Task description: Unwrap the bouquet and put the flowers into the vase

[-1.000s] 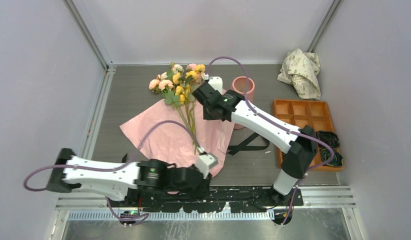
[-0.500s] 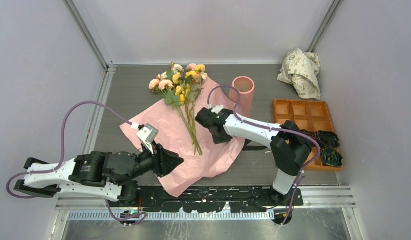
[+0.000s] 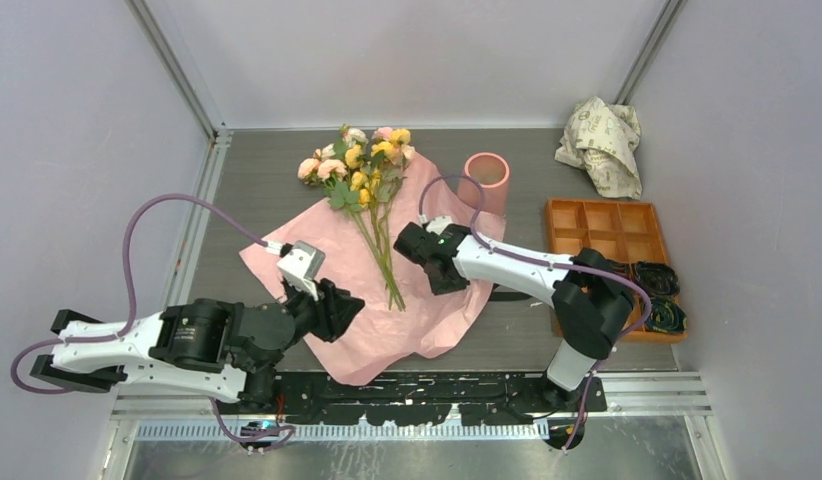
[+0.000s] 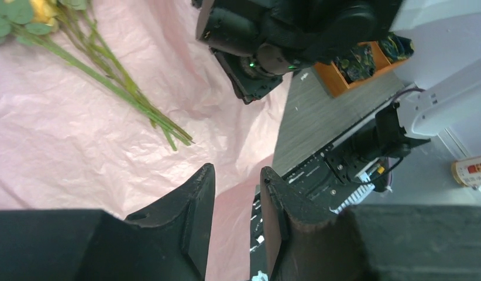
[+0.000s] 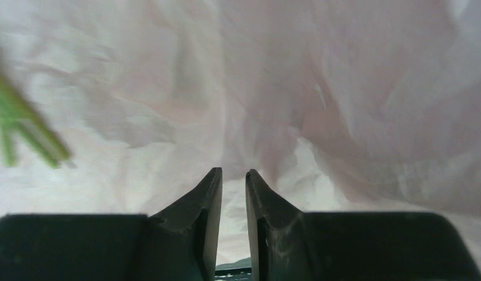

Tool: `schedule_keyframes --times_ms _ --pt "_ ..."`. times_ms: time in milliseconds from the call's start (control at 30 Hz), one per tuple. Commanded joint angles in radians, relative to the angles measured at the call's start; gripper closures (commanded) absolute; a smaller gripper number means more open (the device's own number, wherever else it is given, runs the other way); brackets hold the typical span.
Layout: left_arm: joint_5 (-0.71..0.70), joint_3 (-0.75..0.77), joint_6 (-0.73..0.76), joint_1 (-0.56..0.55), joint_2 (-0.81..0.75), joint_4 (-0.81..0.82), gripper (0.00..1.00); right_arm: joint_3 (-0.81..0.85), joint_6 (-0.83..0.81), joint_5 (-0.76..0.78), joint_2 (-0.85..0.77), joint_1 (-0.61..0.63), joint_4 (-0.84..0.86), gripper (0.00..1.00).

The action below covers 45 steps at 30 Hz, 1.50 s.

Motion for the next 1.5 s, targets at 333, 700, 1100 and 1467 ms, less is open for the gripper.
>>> schedule_keyframes --times_ms 333,700,1100,1467 --pt "-0.473 0.211 -0.104 -0.004 -0.152 -0.186 0.58 0.745 -0.148 -0.069 0.204 0.024 -0.038 0.59" --pt "-0.579 0.305 -0.207 -0.003 -0.1 -0.42 0.48 1.468 -0.257 -0.05 0.84 -0.008 -0.194 0.59" --pt "-0.554 0.21 -0.315 -0.003 -0.22 -0.467 0.49 1.363 -0.277 -0.095 0.895 -0.031 -0.045 0.59" --pt "-0.527 0.236 -0.329 -0.003 -0.153 -0.487 0.5 1.324 -0.256 -0.101 0.949 -0.046 -0.037 0.69"
